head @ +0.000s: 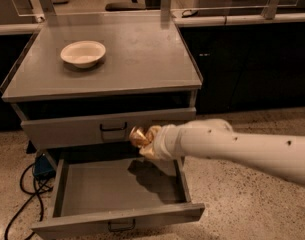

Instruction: Pick orange can from middle drawer and place on counter

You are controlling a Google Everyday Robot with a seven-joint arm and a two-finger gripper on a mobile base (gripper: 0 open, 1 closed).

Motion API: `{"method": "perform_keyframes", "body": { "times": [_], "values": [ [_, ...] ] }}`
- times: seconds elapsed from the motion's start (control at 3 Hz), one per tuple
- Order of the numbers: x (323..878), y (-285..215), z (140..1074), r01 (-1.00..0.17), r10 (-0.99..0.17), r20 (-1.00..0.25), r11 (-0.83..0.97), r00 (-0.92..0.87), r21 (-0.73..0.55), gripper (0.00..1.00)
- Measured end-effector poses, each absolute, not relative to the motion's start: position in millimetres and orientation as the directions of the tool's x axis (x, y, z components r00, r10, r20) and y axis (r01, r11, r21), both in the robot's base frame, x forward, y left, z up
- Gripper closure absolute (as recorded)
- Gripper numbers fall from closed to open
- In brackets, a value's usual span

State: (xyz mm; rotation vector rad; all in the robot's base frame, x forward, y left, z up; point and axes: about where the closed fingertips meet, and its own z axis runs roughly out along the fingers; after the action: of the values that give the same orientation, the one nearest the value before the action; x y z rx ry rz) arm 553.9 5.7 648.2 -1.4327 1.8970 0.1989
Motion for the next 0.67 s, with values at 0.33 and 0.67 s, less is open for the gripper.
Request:
{"method": "perform_keyframes", "body": {
  "times": [0.33, 0.67],
  "values": [
    [568.9, 9.9, 681.9, -0.879, -0.768, -0.635, 0.359, -0.088, -0.312, 1.0],
    [568.7, 10.1, 682.5, -0.88, -0.768, -0.634, 0.358, -0.088, -0.312, 1.0]
  ]
}}
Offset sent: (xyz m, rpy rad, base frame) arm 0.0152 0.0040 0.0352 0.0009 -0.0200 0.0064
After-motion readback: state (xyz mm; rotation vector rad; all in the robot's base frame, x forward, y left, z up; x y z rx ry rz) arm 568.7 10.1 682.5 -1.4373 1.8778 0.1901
